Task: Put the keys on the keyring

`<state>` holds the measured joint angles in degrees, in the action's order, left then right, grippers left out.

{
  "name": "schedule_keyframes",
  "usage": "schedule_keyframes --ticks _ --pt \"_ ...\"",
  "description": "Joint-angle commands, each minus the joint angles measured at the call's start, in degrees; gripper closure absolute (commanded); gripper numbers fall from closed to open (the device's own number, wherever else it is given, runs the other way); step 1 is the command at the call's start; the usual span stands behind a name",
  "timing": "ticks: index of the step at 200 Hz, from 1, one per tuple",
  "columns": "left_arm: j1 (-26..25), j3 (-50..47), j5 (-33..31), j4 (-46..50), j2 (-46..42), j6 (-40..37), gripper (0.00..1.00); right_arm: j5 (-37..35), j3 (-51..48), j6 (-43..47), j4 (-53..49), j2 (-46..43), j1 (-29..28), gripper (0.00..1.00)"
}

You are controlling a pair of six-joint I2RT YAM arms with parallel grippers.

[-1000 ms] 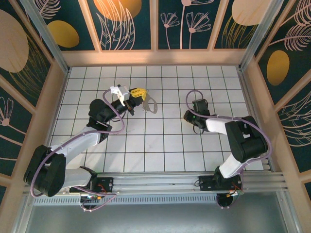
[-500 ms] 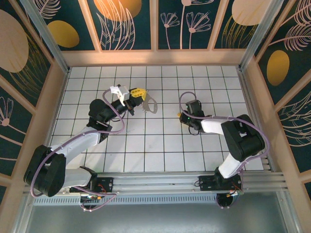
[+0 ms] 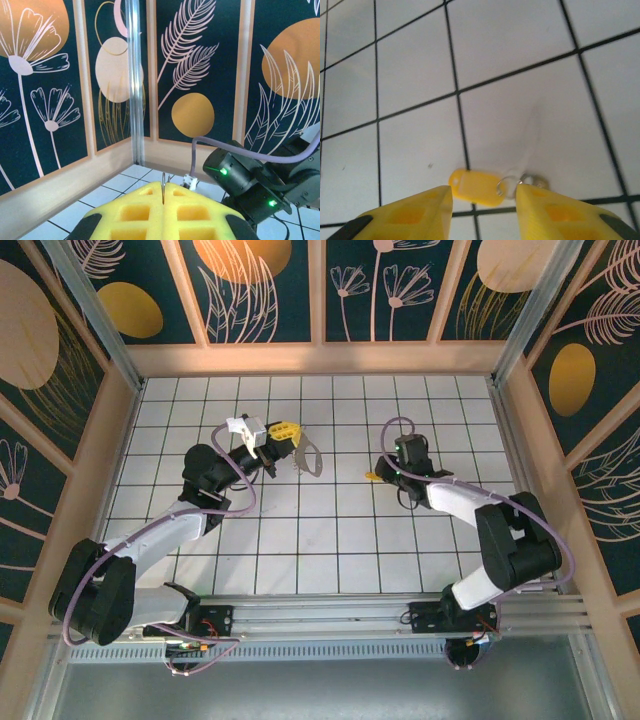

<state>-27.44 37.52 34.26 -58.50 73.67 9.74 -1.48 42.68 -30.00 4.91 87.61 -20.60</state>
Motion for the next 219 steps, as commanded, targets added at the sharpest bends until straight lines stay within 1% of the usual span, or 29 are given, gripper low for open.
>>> schedule_keyframes --ticks 1,52,90,153,219 --pt "-0.33 1.66 1.05 -3.12 -0.50 0.65 1.00 1.42 2.57 3.38 -1.22 2.45 2.00 0.59" --pt "-0.33 1.76 1.07 -3.02 -0.35 0.55 1.00 4.41 6.14 4.07 -0.01 9.28 3.51 0.59" --pt "-0.33 1.86 1.08 -3.07 -0.37 0.46 1.00 5.66 5.96 3.17 0.37 11.74 3.51 0.59" --pt "-0.37 1.95 1.25 -2.94 -0.54 0.19 1.00 8.86 0.31 0.36 2.06 9.47 3.02 0.60" --pt "-0.34 1.86 1.27 -3.46 -0.28 0.46 1.00 9.11 -4.05 -1.85 1.49 4.09 -0.43 0.60"
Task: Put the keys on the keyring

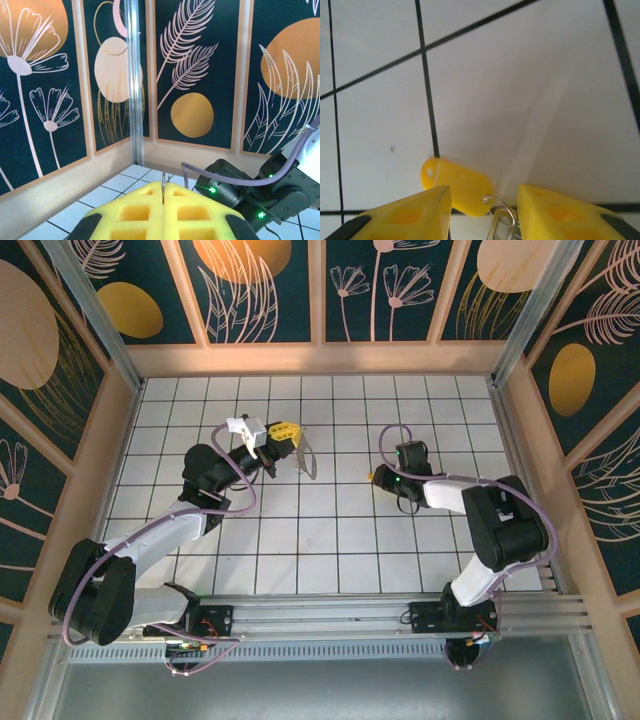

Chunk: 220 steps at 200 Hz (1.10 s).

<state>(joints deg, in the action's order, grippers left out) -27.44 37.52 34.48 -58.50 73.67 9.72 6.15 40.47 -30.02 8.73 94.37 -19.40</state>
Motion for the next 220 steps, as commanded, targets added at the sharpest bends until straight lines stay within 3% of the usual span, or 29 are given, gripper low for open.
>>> schedule_keyframes --ticks 1,39,112,220 --pt "-0.34 1.86 1.04 -3.42 -0.32 0.48 1.00 1.49 -1.91 -1.85 -2.32 -2.73 -1.62 0.60" --pt "-0.33 1.86 1.03 -3.63 -0.28 0.57 1.00 1.95 -3.96 -3.45 -2.02 -4.89 -3.74 0.60" --pt "-0.40 1.36 1.12 -4.29 -0.10 0.92 1.00 -8.36 -2.47 -4.98 -6.32 -9.99 -3.92 0.66" --pt "-0.39 0.62 1.48 -5.42 -0.34 1.17 1.00 -7.36 -1.05 -8.38 -6.63 -5.26 -5.34 0.72"
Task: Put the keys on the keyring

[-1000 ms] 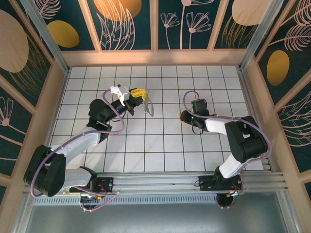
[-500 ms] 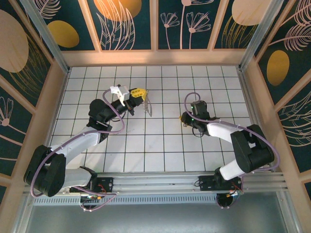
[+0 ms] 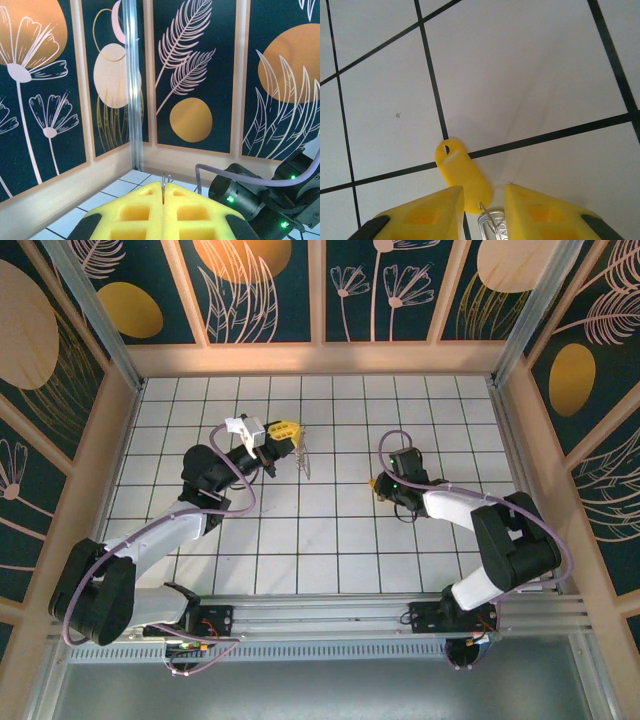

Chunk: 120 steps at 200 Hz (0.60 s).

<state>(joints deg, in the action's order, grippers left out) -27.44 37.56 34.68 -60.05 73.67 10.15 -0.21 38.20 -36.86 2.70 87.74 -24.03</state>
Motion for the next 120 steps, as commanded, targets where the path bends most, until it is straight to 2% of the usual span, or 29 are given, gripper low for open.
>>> schedule_keyframes --ticks 1,86,120 --pt "-0.40 0.53 1.28 -3.85 -0.31 0.74 1.00 -1.01 1.29 -1.54 -0.59 1.46 -0.73 0.72" --pt "-0.37 0.19 1.53 -4.58 -0.15 0.66 1.00 -0.98 3.51 -1.35 -0.55 5.42 -1.08 0.73" --pt "-0.36 0.15 1.62 -4.79 0.14 0.66 1.00 -1.01 3.82 -1.09 -0.88 5.95 -1.08 0.79"
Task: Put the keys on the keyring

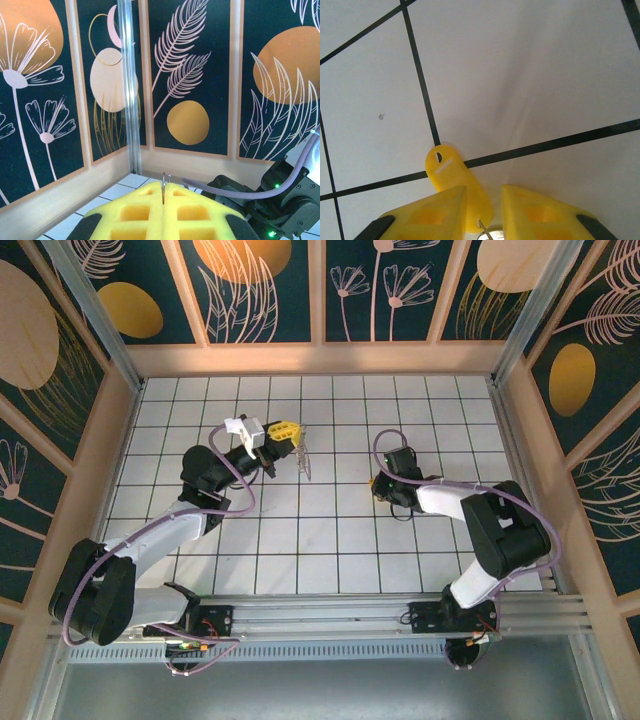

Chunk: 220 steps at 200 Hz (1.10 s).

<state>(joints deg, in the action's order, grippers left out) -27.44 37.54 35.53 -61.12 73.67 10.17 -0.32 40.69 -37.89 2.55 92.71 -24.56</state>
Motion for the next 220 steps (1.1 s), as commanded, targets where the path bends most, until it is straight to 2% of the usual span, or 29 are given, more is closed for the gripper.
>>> schedule_keyframes --ticks 1,41,74,162,220 --pt "-0.39 0.21 0.77 -3.69 0.11 0.64 1.00 -0.86 1.32 -0.07 -0.71 0.99 -0.52 0.79" --pt "-0.42 0.39 0.95 -4.18 0.64 0.90 1.00 -0.91 1.41 0.38 -1.20 0.75 -0.54 0.88" --pt "-0.42 0.61 1.04 -4.36 0.92 1.24 1.00 0.57 1.66 1.06 -1.75 0.04 -0.52 1.00" --pt "-0.42 1.11 1.12 -4.02 1.04 1.52 1.00 1.45 2.86 4.21 -1.69 -6.41 0.60 1.00" --pt "-0.44 1.32 1.13 -3.70 0.93 1.43 1.00 4.62 1.87 8.13 1.72 -6.82 0.78 1.00"
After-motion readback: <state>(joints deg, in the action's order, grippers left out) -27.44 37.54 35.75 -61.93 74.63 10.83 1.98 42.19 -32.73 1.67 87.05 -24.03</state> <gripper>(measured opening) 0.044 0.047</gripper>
